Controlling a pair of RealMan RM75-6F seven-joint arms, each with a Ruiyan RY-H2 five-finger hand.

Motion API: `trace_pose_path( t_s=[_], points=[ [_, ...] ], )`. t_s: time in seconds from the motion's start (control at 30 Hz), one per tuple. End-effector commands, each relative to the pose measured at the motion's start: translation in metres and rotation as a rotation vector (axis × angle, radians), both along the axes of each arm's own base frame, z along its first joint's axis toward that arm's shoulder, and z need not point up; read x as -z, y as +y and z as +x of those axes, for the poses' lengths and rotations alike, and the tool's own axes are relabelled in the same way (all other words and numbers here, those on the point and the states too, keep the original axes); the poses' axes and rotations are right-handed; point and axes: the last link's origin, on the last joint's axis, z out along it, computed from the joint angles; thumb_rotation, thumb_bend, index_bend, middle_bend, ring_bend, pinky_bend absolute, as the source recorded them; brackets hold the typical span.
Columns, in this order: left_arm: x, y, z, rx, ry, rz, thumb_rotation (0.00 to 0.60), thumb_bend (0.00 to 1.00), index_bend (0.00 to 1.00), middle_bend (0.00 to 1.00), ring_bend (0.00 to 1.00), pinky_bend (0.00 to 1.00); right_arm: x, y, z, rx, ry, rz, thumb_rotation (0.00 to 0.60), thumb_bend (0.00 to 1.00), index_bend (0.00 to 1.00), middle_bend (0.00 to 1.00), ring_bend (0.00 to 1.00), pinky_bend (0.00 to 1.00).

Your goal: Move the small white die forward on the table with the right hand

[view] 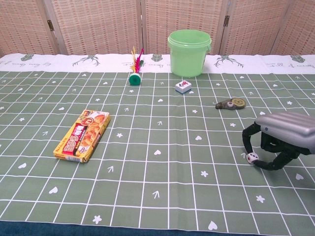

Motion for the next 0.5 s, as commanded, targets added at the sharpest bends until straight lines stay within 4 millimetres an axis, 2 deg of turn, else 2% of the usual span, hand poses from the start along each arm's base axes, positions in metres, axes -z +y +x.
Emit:
trace_pose_path(
  t_s=[0.03, 0.17, 0.3, 0.37, 0.4, 0.43, 0.5],
  points=[
    [0.0, 0.0, 0.0, -0.001, 0.0, -0.002, 0.6, 0.22, 0.1, 0.11, 0.09, 0.16, -0.006, -0.002, 0.0, 0.005, -0.011, -0.019, 0.6, 0.3, 0.58, 1.0, 1.0, 0.97],
    [0.001, 0.0, 0.001, 0.002, -0.001, -0.003, 0.6, 0.22, 0.1, 0.11, 0.09, 0.16, -0.021, -0.01, 0.008, -0.014, -0.048, -0.086, 0.6, 0.31, 0.62, 1.0, 1.0, 0.97],
    [0.001, 0.0, 0.002, 0.007, -0.002, -0.003, 0.6, 0.22, 0.1, 0.11, 0.09, 0.16, -0.042, -0.018, 0.032, -0.124, -0.297, -0.295, 0.6, 0.33, 0.6, 1.0, 1.0, 0.97],
    [0.001, -0.001, 0.002, 0.008, -0.002, -0.001, 0.6, 0.22, 0.1, 0.1, 0.09, 0.16, -0.045, -0.018, 0.032, -0.139, -0.382, -0.339, 0.6, 0.34, 0.4, 1.0, 1.0, 0.97],
    [0.0, -0.001, 0.002, 0.006, -0.001, -0.001, 0.6, 0.22, 0.1, 0.1, 0.09, 0.16, -0.046, -0.017, 0.03, -0.137, -0.386, -0.335, 0.6, 0.34, 0.19, 1.0, 1.0, 0.97],
    [0.0, -0.001, 0.002, 0.004, -0.001, 0.0, 0.6, 0.22, 0.1, 0.1, 0.09, 0.16, -0.047, -0.017, 0.029, -0.134, -0.384, -0.332, 0.6, 0.34, 0.07, 0.99, 1.0, 0.97],
    [0.0, -0.001, 0.001, 0.0, 0.001, 0.0, 0.6, 0.22, 0.1, 0.1, 0.09, 0.16, -0.049, -0.018, 0.027, -0.131, -0.369, -0.329, 0.6, 0.33, 0.0, 0.98, 1.0, 0.97]
  ],
)
